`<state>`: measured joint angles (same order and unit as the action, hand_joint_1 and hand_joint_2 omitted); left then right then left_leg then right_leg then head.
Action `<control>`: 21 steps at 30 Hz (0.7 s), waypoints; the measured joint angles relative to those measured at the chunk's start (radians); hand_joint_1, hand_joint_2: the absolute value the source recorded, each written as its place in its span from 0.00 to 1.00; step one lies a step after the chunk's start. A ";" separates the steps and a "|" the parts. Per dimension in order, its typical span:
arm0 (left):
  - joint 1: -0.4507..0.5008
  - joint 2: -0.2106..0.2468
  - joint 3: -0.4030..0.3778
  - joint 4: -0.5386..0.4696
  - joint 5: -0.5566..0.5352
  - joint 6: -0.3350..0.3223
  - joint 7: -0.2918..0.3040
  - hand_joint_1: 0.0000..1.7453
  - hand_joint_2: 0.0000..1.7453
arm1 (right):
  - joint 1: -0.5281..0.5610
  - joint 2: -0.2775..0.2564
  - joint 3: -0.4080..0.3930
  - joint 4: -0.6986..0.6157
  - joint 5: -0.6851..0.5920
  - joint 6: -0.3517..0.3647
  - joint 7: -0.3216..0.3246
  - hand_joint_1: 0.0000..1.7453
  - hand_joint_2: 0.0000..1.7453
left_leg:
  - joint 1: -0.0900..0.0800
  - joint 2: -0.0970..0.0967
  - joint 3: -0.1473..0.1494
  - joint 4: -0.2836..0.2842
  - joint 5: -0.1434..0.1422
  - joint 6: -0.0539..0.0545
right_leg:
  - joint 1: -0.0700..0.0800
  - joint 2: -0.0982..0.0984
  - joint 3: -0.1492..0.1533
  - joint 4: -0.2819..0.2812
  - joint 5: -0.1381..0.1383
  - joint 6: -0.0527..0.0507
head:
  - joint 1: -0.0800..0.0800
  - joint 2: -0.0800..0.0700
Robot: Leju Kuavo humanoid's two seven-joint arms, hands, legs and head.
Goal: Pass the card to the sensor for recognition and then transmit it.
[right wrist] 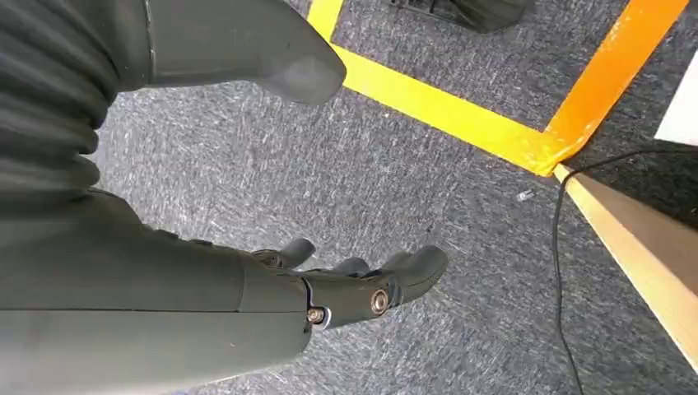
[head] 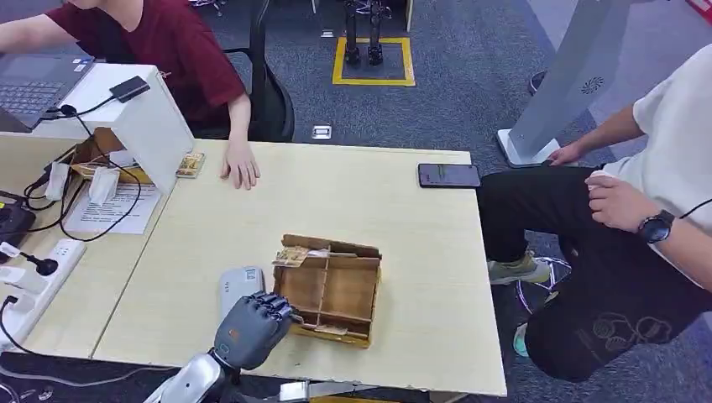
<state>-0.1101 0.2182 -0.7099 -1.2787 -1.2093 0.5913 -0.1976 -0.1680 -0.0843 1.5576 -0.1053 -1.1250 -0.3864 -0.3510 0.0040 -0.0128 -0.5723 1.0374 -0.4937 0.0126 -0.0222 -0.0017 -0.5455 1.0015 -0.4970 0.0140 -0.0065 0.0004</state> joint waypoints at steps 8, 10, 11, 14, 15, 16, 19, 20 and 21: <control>0.006 -0.005 0.025 -0.002 0.168 -0.065 -0.067 1.00 1.00 | 0.000 0.000 0.000 0.000 -0.017 -0.001 -0.008 0.00 1.00 | 0.000 0.000 0.000 0.000 0.000 0.000 | 0.000 0.000 0.000 0.000 0.000 0.000 | 0.000 0.000; 0.013 -0.005 0.048 -0.032 0.286 -0.111 -0.112 1.00 1.00 | 0.000 0.000 0.000 0.000 -0.022 -0.002 -0.009 0.00 1.00 | 0.000 0.000 0.000 0.000 0.000 0.000 | 0.000 0.000 0.000 0.000 0.000 0.000 | 0.000 0.000; 0.015 -0.003 0.064 -0.058 0.331 -0.136 -0.127 1.00 1.00 | 0.001 0.000 0.000 0.000 -0.027 -0.003 -0.009 0.00 1.00 | 0.000 0.000 0.000 0.000 0.000 0.000 | 0.000 0.000 0.000 0.000 0.000 0.000 | 0.000 0.000; 0.016 -0.001 0.104 -0.117 0.365 -0.178 -0.129 1.00 1.00 | 0.002 0.000 0.000 0.000 -0.027 -0.008 -0.010 0.00 1.00 | 0.000 0.000 0.000 0.000 0.000 0.000 | 0.000 0.000 0.000 0.000 0.000 0.000 | 0.000 0.000; 0.018 0.000 0.112 -0.133 0.365 -0.184 -0.129 1.00 1.00 | 0.002 0.000 0.000 0.000 -0.028 -0.010 -0.010 0.00 1.00 | 0.000 0.000 0.000 0.000 0.000 0.000 | 0.000 0.000 0.000 0.000 0.000 0.000 | 0.000 0.000; 0.020 0.000 0.115 -0.145 0.366 -0.187 -0.130 1.00 1.00 | 0.002 0.001 0.000 0.000 -0.029 -0.010 -0.010 0.00 1.00 | 0.000 0.000 0.000 0.000 0.000 0.000 | 0.000 0.000 0.000 0.000 0.000 0.000 | 0.000 0.000; 0.023 0.000 0.129 -0.185 0.420 -0.205 -0.173 1.00 1.00 | 0.003 0.001 0.000 0.000 -0.037 -0.012 -0.009 0.00 1.00 | 0.000 0.000 0.000 0.000 0.000 0.000 | 0.000 0.000 0.000 0.000 0.000 0.000 | 0.000 0.000; 0.021 0.000 0.132 -0.205 0.456 -0.223 -0.191 1.00 1.00 | 0.004 0.001 0.000 0.000 -0.040 -0.012 -0.007 0.00 1.00 | 0.000 0.000 0.000 0.000 0.000 0.000 | 0.000 0.000 0.000 0.000 0.000 0.000 | 0.000 0.000; 0.016 0.004 0.137 -0.236 0.487 -0.248 -0.193 1.00 1.00 | 0.005 0.002 0.000 0.000 -0.044 -0.013 -0.005 0.00 1.00 | 0.000 0.000 0.000 0.000 0.000 0.000 | 0.000 0.000 0.000 0.000 0.000 0.000 | 0.000 0.000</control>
<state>-0.0940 0.2220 -0.5726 -1.5142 -0.7223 0.3431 -0.3910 -0.1626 -0.0828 1.5576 -0.1053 -1.1692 -0.3998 -0.3563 0.0041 -0.0132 -0.5724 1.0375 -0.4934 0.0123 -0.0221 -0.0019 -0.5458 1.0016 -0.4969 0.0139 -0.0065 0.0000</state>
